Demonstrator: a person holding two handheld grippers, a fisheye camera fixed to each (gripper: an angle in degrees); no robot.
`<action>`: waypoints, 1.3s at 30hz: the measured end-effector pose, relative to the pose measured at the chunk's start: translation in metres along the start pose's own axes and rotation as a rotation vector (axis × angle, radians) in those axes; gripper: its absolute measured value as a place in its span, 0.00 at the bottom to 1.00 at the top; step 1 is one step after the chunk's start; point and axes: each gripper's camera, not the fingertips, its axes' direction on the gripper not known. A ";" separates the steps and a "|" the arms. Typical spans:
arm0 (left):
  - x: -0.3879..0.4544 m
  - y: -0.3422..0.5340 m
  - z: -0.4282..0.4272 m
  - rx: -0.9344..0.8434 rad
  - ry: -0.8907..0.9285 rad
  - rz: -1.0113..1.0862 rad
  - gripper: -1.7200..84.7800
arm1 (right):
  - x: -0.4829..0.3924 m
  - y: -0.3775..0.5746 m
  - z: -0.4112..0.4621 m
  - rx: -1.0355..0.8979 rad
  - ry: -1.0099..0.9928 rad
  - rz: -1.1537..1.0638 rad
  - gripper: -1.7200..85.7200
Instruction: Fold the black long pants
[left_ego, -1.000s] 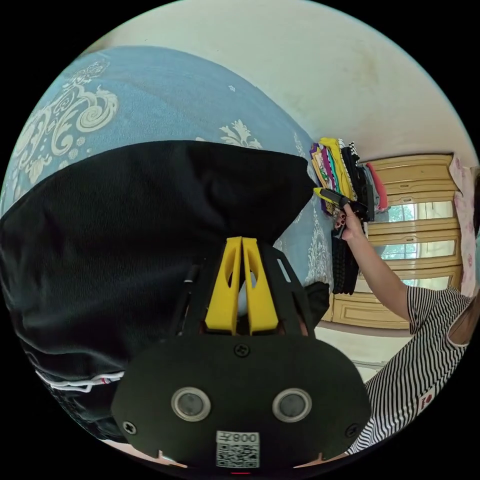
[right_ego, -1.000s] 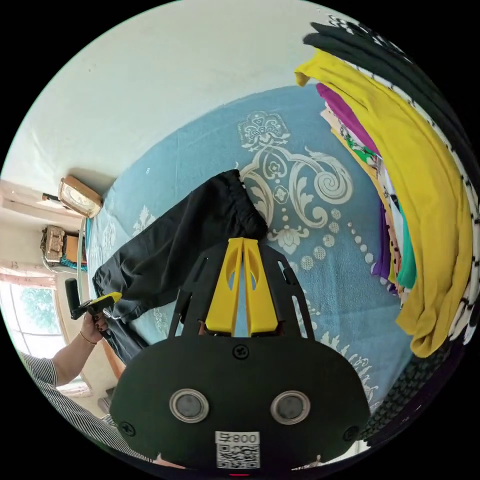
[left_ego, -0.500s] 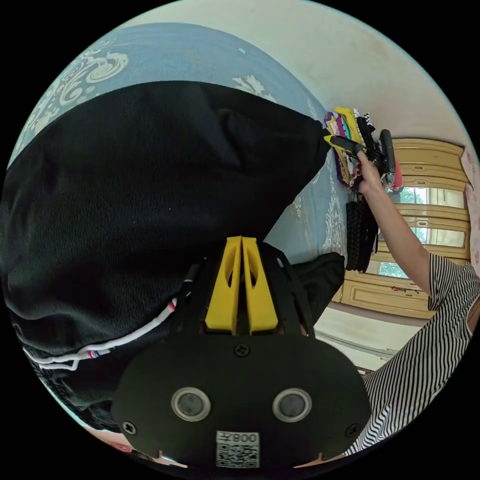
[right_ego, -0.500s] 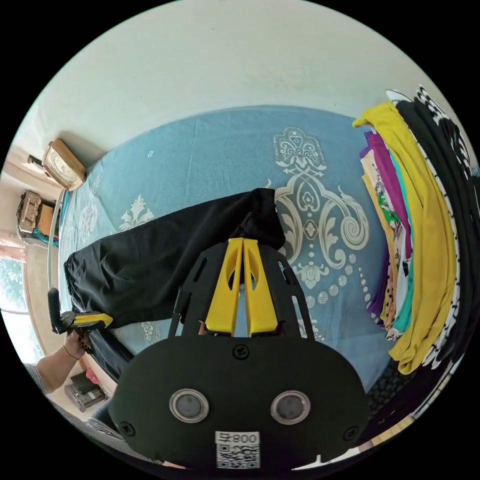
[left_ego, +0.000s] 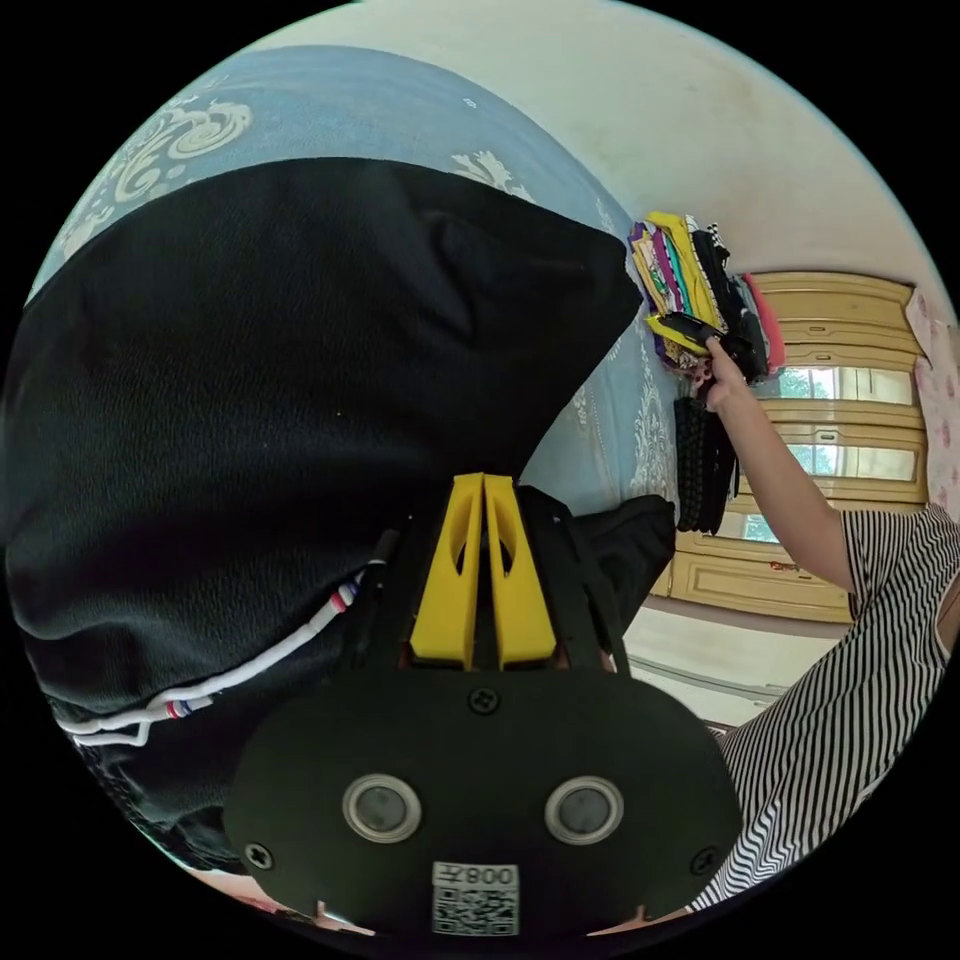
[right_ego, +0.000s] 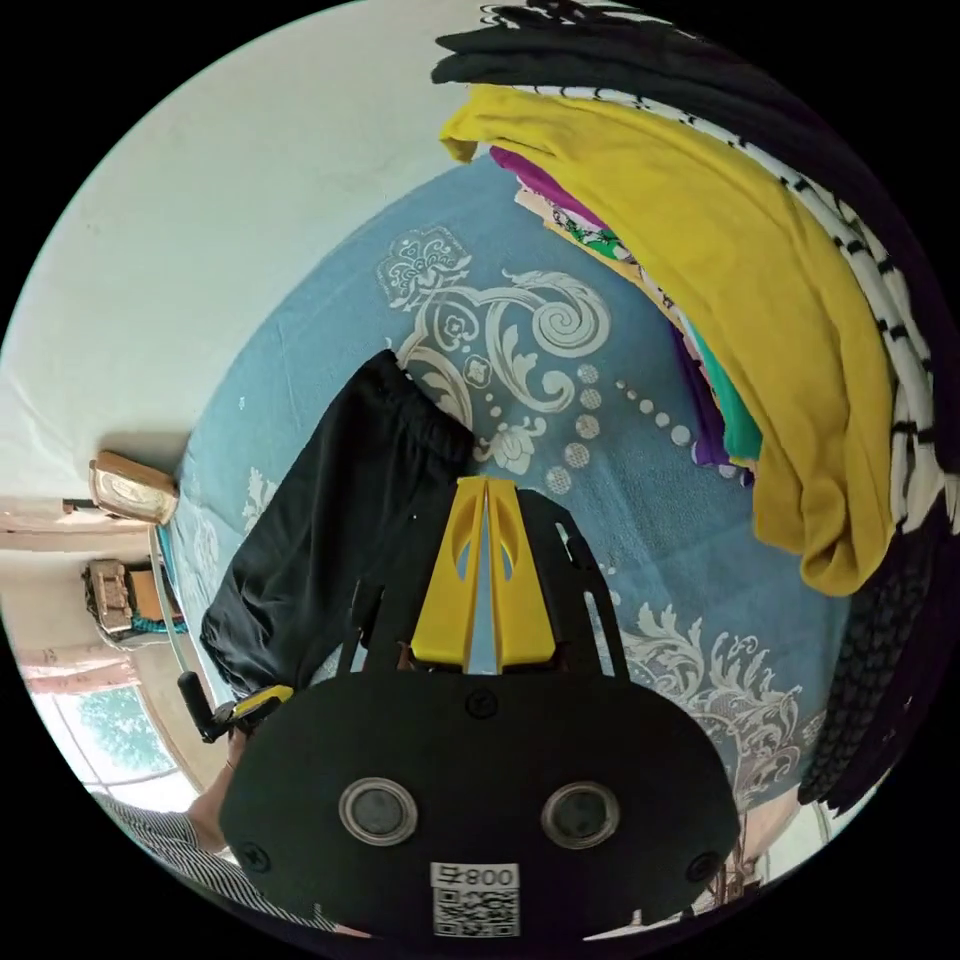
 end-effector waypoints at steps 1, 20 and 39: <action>0.001 0.003 -0.006 0.013 0.009 0.014 0.02 | -0.006 0.003 -0.004 0.032 -0.037 -0.038 0.02; -0.057 0.018 -0.102 0.361 -0.145 -0.046 0.02 | -0.044 0.002 0.013 0.030 -0.035 -0.266 0.02; -0.044 0.149 -0.129 0.345 -0.132 -0.086 0.02 | 0.023 0.129 -0.036 0.003 0.000 -0.336 0.02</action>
